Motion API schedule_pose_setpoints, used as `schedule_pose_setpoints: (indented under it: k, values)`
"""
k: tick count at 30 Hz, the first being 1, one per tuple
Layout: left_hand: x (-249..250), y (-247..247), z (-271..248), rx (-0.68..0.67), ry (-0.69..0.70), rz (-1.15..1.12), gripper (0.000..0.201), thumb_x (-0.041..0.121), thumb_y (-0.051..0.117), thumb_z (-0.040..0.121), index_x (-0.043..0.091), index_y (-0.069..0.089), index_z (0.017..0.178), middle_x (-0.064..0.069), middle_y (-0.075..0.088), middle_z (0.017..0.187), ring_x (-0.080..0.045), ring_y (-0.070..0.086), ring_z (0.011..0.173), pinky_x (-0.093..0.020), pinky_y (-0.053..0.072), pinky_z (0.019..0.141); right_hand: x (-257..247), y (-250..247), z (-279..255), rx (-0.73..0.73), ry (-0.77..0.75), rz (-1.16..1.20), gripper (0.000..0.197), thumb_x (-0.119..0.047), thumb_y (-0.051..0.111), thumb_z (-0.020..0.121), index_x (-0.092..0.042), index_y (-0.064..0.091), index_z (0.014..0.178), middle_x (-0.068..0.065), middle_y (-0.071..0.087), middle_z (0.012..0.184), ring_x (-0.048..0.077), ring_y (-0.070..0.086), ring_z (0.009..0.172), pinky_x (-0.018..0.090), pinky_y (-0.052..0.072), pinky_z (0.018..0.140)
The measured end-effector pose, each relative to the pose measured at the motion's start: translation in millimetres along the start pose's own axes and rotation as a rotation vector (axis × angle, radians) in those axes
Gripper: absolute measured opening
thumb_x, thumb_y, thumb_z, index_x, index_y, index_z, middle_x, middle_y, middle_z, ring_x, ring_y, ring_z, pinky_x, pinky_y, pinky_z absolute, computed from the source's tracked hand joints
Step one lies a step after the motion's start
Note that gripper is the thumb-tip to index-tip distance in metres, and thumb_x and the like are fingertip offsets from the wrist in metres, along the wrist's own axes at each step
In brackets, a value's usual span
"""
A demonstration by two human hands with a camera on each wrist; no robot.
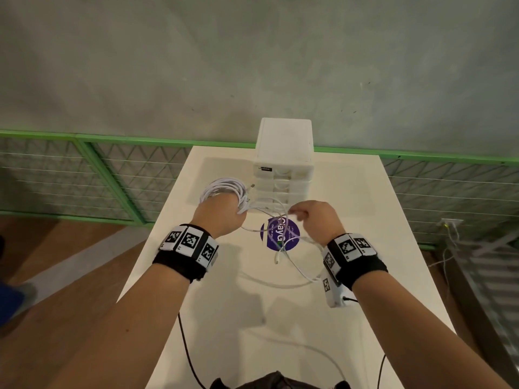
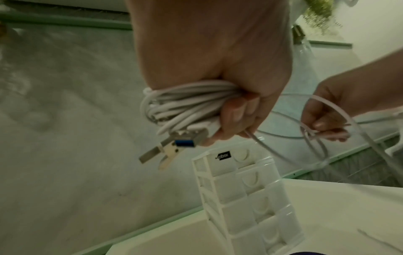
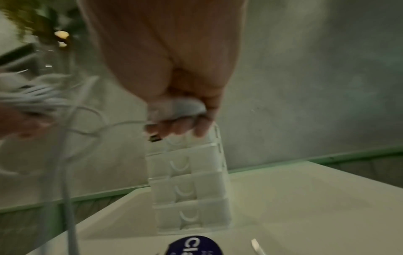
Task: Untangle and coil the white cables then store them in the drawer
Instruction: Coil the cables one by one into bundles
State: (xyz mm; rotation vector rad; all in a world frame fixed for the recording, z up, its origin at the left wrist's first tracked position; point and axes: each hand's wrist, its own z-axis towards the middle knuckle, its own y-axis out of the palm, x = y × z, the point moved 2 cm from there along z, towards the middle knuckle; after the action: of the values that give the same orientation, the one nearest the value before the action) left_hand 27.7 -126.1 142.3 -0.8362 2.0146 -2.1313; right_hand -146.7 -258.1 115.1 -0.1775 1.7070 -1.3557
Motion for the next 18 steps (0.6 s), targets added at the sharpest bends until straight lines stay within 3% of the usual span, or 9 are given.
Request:
schedule_pose_setpoints:
  k: [2, 4, 8, 10, 12, 14, 16, 18]
  values:
    - [-12, -1, -2, 0.028, -0.046, -0.012, 0.025, 0.029, 0.049, 0.091, 0.011, 0.055, 0.076, -0.003, 0.055, 0.067, -0.023, 0.054, 0.068, -0.029, 0.039, 0.06, 21, -9, -1, 0.127, 0.167, -0.025, 0.031, 0.0, 0.044, 0.087, -0.013, 0.069, 0.102, 0.011, 0.071, 0.102, 0.03, 0.062, 0.097, 0.029, 0.045, 0.08]
    - [-20, -3, -5, 0.058, -0.099, -0.022, 0.023, 0.03, 0.051, 0.091, 0.013, 0.053, 0.076, -0.002, 0.054, 0.069, -0.022, 0.053, 0.069, -0.028, 0.038, 0.063, 41, -13, -5, 0.164, 0.339, -0.024, 0.03, 0.001, 0.045, 0.087, -0.012, 0.066, 0.105, 0.011, 0.069, 0.107, 0.03, 0.06, 0.101, 0.028, 0.043, 0.077]
    - [-18, -4, -8, 0.064, -0.137, -0.06, 0.028, 0.029, 0.052, 0.091, 0.013, 0.049, 0.068, -0.001, 0.051, 0.062, -0.023, 0.051, 0.066, -0.028, 0.035, 0.06, 51, -5, -10, 0.057, 0.5, -0.132, 0.038, 0.0, 0.045, 0.085, -0.014, 0.058, 0.117, 0.011, 0.061, 0.119, 0.03, 0.056, 0.107, 0.035, 0.045, 0.088]
    - [-13, -3, -6, 0.058, -0.089, -0.09, 0.025, 0.026, 0.052, 0.09, 0.011, 0.053, 0.07, -0.005, 0.055, 0.065, -0.024, 0.053, 0.066, -0.029, 0.036, 0.056, 42, 0, -8, 0.117, 0.342, -0.191, 0.048, 0.004, 0.045, 0.082, -0.014, 0.053, 0.125, 0.012, 0.055, 0.127, 0.031, 0.053, 0.114, 0.04, 0.042, 0.097]
    - [-4, -4, -5, 0.059, -0.015, -0.088, 0.024, 0.024, 0.051, 0.09, 0.008, 0.057, 0.072, -0.006, 0.058, 0.066, -0.024, 0.055, 0.065, -0.028, 0.039, 0.054, 24, 2, -3, 0.193, 0.02, -0.11, 0.057, 0.01, 0.045, 0.08, -0.014, 0.049, 0.132, 0.012, 0.049, 0.138, 0.03, 0.044, 0.126, 0.039, 0.034, 0.108]
    - [5, -6, -2, 0.068, 0.041, -0.08, 0.025, 0.025, 0.051, 0.09, 0.008, 0.06, 0.076, -0.008, 0.061, 0.069, -0.024, 0.057, 0.067, -0.029, 0.043, 0.059, -1, 3, 0, 0.08, -0.224, -0.051, 0.062, 0.013, 0.043, 0.081, -0.018, 0.045, 0.136, 0.006, 0.043, 0.144, 0.024, 0.033, 0.136, 0.03, 0.021, 0.112]
    - [14, -8, -1, 0.074, 0.074, -0.066, 0.024, 0.026, 0.05, 0.091, 0.01, 0.059, 0.076, -0.004, 0.058, 0.068, -0.021, 0.054, 0.066, -0.028, 0.041, 0.06, -21, 4, 2, -0.1, -0.274, -0.056, 0.056, 0.009, 0.04, 0.085, -0.019, 0.049, 0.132, 0.002, 0.047, 0.141, 0.021, 0.033, 0.136, 0.023, 0.022, 0.109]
    - [17, -9, 1, 0.068, 0.08, -0.032, 0.025, 0.027, 0.049, 0.092, 0.012, 0.055, 0.073, 0.0, 0.052, 0.062, -0.018, 0.049, 0.061, -0.026, 0.034, 0.055, -26, 3, 1, -0.191, -0.202, -0.038, 0.046, 0.005, 0.042, 0.086, -0.018, 0.061, 0.12, 0.005, 0.059, 0.129, 0.023, 0.049, 0.123, 0.022, 0.034, 0.098]
